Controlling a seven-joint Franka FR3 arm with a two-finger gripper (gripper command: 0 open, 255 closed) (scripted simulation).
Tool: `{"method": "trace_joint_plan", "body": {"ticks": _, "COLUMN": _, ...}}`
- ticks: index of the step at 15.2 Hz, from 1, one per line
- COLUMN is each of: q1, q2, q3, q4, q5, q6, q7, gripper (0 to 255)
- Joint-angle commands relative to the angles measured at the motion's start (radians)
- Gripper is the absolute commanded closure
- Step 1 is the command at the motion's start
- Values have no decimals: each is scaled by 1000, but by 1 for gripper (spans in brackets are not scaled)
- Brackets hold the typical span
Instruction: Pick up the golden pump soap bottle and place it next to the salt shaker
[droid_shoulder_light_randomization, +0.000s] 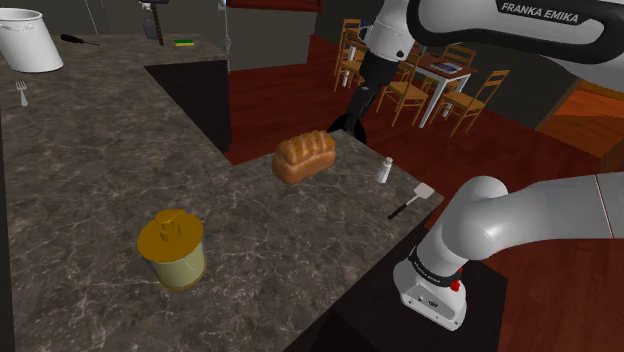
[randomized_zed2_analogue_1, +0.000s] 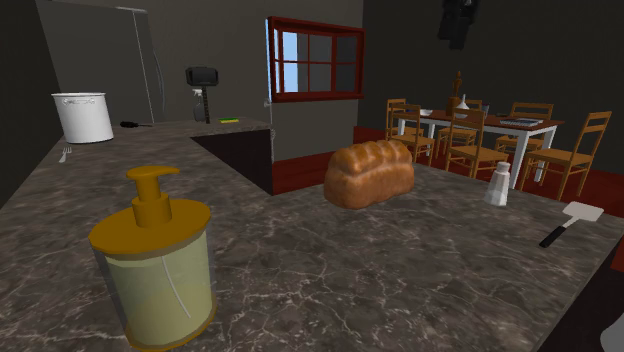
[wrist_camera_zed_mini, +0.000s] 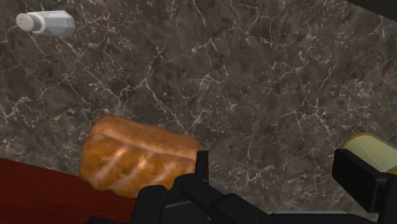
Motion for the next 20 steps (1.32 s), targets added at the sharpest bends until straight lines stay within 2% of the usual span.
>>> {"method": "trace_joint_plan", "body": {"ticks": 1, "q1": 0, "q2": 0, "q3": 0, "q4": 0, "q5": 0, "q6": 0, "q7": 0, "gripper": 0}}
{"method": "trace_joint_plan", "body": {"ticks": 11, "q1": 51, "q2": 250, "q3": 216, "q4": 118, "q5": 52, "q6": 112, "q7": 206, "gripper": 0}}
{"method": "trace_joint_plan", "body": {"ticks": 16, "q1": 63, "q2": 409, "q3": 319, "q4": 219, "q5": 33, "q6": 155, "q7": 319, "gripper": 0}}
{"method": "trace_joint_plan", "body": {"ticks": 20, "q1": 72, "q2": 552, "q3": 397, "q4": 320, "q5": -12, "q6": 177, "q7": 419, "gripper": 0}}
